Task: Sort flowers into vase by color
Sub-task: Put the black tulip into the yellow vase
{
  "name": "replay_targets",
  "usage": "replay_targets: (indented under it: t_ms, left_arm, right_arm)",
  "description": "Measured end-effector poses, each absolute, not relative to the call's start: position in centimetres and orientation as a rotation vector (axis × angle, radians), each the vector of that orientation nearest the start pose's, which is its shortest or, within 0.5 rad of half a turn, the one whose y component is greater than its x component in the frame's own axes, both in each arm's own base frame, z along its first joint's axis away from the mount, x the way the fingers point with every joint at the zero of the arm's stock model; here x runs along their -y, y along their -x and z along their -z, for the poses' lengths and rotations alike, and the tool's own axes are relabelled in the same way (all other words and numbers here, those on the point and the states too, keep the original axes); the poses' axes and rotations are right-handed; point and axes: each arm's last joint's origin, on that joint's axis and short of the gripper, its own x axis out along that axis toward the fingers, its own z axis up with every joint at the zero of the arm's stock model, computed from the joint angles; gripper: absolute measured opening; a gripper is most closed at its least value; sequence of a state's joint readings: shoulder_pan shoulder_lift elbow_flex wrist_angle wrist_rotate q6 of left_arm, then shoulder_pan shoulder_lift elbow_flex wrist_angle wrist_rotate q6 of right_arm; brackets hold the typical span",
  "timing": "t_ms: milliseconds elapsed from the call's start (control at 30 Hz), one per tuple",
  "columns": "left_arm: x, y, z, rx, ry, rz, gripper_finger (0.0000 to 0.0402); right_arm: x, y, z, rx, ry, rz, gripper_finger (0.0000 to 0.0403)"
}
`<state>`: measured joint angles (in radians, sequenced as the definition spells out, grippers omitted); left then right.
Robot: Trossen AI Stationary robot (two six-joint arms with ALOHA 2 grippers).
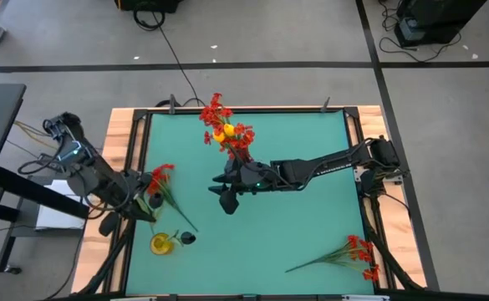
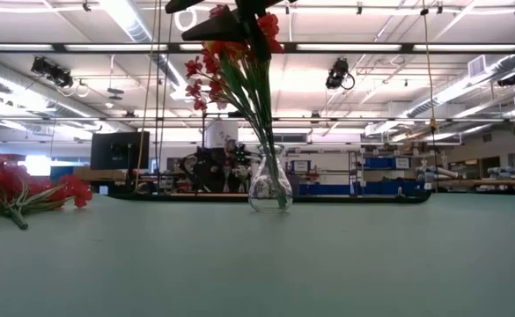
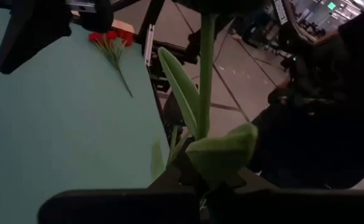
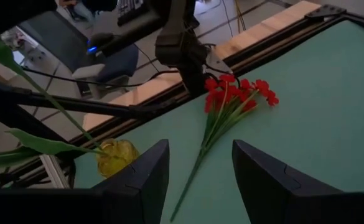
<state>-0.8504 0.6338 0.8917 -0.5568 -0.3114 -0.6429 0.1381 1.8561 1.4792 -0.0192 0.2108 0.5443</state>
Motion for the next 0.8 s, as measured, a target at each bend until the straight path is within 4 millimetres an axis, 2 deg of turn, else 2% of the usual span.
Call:
replay_targets:
  t_ms: [233, 500, 667, 800]
  left_arm:
    - [8.7, -8.9, -34.8, -0.423, 0.368, 0.402, 0.0005]
    - [9.9, -9.5, -33.5, -0.529, 0.282, 0.394, 0.0012]
    - [10.9, -10.0, -32.8, -0.591, 0.285, 0.378, 0.0036]
    - [11.5, -10.5, -32.3, -0.633, 0.336, 0.343, 0.0074]
  right_arm:
    - [-5.2, -43.0, -28.5, -0.357, -0.494, 0.181, 0.0183]
    - [-5.2, -43.0, -28.5, -0.362, -0.496, 0.165, 0.0188]
    - [-5.3, -43.0, -28.5, -0.363, -0.496, 0.162, 0.0199]
    - [-5.3, -43.0, -28.5, -0.364, -0.496, 0.16, 0.0209]
